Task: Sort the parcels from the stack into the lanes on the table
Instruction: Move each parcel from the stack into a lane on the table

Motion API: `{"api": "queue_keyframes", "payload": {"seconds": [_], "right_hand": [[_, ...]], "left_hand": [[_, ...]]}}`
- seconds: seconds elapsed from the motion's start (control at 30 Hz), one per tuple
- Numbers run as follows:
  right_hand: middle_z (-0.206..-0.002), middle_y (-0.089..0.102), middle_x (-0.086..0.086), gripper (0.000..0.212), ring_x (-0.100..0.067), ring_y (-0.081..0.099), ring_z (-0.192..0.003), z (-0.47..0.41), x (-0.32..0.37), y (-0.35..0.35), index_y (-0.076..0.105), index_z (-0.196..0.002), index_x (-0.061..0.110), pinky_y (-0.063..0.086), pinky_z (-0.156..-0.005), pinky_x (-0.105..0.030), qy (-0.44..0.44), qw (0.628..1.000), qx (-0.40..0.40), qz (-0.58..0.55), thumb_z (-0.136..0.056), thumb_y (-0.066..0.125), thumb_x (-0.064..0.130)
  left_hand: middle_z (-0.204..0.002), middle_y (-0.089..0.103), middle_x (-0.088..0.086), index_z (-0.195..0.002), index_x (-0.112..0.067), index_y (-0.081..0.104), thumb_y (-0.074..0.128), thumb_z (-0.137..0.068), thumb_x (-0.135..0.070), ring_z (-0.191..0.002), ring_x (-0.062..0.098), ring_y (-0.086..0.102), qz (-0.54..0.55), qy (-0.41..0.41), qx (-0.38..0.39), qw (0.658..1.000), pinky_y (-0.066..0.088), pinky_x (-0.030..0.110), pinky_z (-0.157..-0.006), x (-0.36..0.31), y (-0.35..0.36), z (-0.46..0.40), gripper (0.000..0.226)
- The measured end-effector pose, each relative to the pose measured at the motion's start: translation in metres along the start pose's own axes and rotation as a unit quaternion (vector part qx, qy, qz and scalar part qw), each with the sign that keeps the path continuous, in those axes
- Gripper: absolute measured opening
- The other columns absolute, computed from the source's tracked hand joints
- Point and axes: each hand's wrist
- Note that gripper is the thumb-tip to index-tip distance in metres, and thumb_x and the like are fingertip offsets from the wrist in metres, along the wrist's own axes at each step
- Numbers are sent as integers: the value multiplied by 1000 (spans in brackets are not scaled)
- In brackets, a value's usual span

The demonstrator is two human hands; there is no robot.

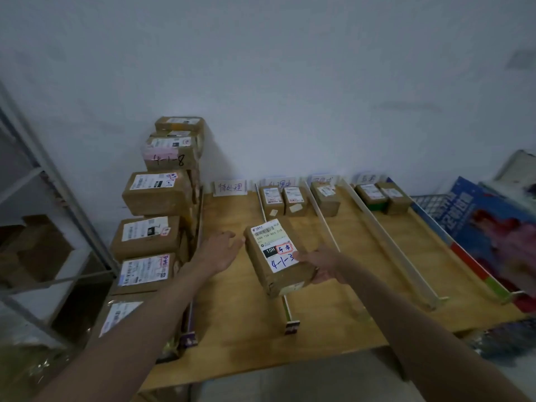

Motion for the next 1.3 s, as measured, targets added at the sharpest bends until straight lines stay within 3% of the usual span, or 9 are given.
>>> {"api": "queue_keyframes", "payload": {"seconds": [0.07,0.17,0.23,0.3,0.5,0.63,1.07,1.2,1.3], "right_hand": [[-108,68,-10,56,-22,69,-85,-6,-12,-23,55,-126,3,58,-59,-30,5,1000,-4,12,-88,71,41],[-116,67,-12,51,-27,67,-96,-15,-27,-53,58,-123,8,56,-77,-36,7,999,-8,38,-92,64,48],[-105,68,-7,42,-21,66,-88,-19,-38,-71,61,-117,10,54,-81,-36,2,1000,-17,7,-93,63,44],[-94,68,-3,35,-16,65,-81,-24,-48,-89,62,-112,10,54,-80,-35,0,999,-24,-26,-94,64,40],[-102,71,-7,45,-20,69,-91,-45,-78,-135,63,-110,6,59,-77,-34,13,997,-53,-52,-90,66,47],[-110,69,-10,51,-20,68,-90,-56,-89,-156,59,-116,4,54,-59,-27,20,995,-71,-67,-89,67,47],[-107,70,-9,54,-22,70,-91,-103,-94,-217,61,-121,4,60,-70,-33,26,985,-153,-71,-89,67,48],[-114,67,-11,61,-23,70,-93,-113,-104,-253,61,-122,2,58,-60,-28,48,978,-193,-67,-88,66,52],[-111,68,-12,67,-24,70,-93,-123,-117,-283,62,-116,-1,62,-71,-35,67,974,-207,-69,-84,67,58]], "left_hand": [[-148,46,10,-142,-13,49,31,-100,-58,-134,26,44,-48,3,2,999,38,41,-108,-17,16,-6,64],[-148,44,8,-145,-14,46,32,-102,-54,-134,26,44,-91,17,-9,996,39,38,-107,-42,39,-14,60],[-146,46,7,-144,-14,46,34,-102,-53,-133,25,44,-108,19,-11,994,40,38,-106,-56,54,-22,58],[-146,47,7,-143,-15,47,34,-102,-52,-133,25,44,-121,20,-10,992,40,37,-105,-72,67,-28,58],[-143,49,6,-143,-15,47,33,-102,-52,-129,24,47,-145,23,-1,989,41,37,-102,-115,102,-40,57],[-140,50,7,-140,-14,49,33,-102,-50,-126,26,49,-161,28,12,987,42,38,-102,-134,114,-55,55],[-142,48,5,-143,-15,46,31,-103,-50,-127,25,49,-175,104,18,979,42,38,-103,-191,137,-149,56],[-140,50,5,-142,-16,47,33,-103,-49,-125,24,50,-177,134,23,975,42,37,-100,-223,153,-176,53],[-137,52,6,-140,-14,49,34,-103,-46,-124,24,51,-169,149,36,974,41,36,-101,-248,171,-190,51]]}}
Point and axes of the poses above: each hand's wrist, its own z-axis away from the middle knuckle, its own y-axis out of the palm, x = y × z
